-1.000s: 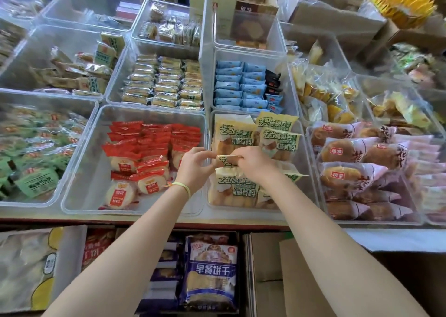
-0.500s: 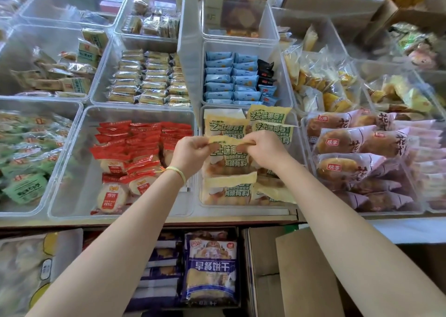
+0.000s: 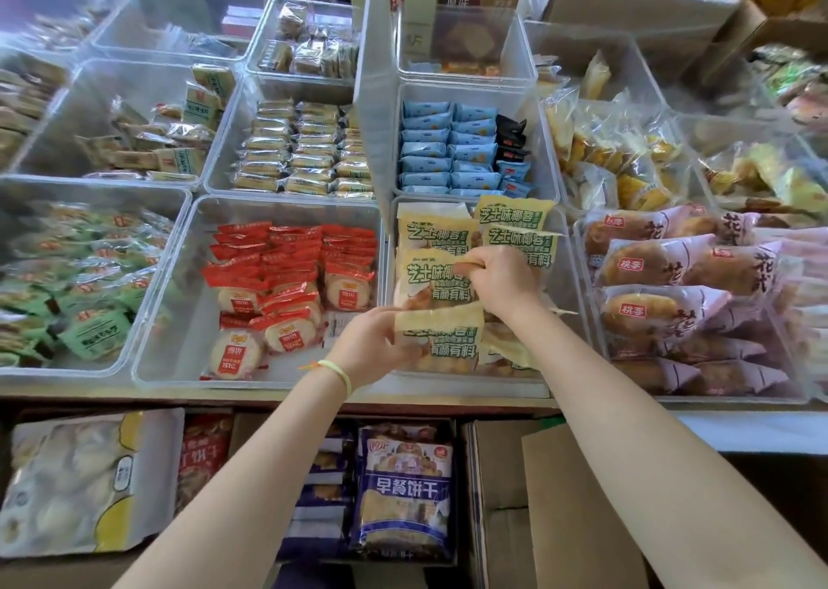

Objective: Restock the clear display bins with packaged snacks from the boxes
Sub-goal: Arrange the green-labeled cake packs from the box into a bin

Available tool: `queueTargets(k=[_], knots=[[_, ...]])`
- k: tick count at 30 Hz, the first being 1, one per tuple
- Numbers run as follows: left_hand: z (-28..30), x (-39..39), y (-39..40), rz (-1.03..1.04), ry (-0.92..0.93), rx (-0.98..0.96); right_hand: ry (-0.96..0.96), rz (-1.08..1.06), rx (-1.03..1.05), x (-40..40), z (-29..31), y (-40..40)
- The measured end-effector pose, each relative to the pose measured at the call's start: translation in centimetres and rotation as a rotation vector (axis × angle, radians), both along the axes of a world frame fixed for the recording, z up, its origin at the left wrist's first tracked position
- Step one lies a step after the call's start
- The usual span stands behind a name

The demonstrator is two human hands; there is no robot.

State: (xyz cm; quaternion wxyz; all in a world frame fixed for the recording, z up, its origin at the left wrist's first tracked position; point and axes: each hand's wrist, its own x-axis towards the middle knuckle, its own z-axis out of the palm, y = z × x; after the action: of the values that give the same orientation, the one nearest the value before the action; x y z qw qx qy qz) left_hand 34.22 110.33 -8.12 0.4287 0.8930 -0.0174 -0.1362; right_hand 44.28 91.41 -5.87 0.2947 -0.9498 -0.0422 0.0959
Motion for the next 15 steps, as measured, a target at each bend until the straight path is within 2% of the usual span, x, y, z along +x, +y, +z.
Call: queueTargets(k=[4, 6, 8, 11, 15], knots=[[-0.3, 1.5, -0.7, 0.006, 0.025, 0.220, 0.030, -0.060, -0.005, 0.7, 1.1, 0.4], [-0.4, 1.7, -0.6, 0.011, 0.033, 0.237, 0.076, -0.013, -0.028, 0.6, 1.9, 0.5], [-0.5, 1.4, -0.4, 0.028, -0.048, 0.181, 0.112, 0.058, -0.063, 0.3, 2.6, 0.2], [-1.2, 1.0, -0.6, -0.001, -0.293, 0.178, 0.200, 0.184, -0.165, -0.5, 3.5, 0.0], [-1.3, 0.5, -0.9, -0.102, -0.350, 0.212, 0.191, 0.421, -0.437, -1.3, 2.7, 1.4]])
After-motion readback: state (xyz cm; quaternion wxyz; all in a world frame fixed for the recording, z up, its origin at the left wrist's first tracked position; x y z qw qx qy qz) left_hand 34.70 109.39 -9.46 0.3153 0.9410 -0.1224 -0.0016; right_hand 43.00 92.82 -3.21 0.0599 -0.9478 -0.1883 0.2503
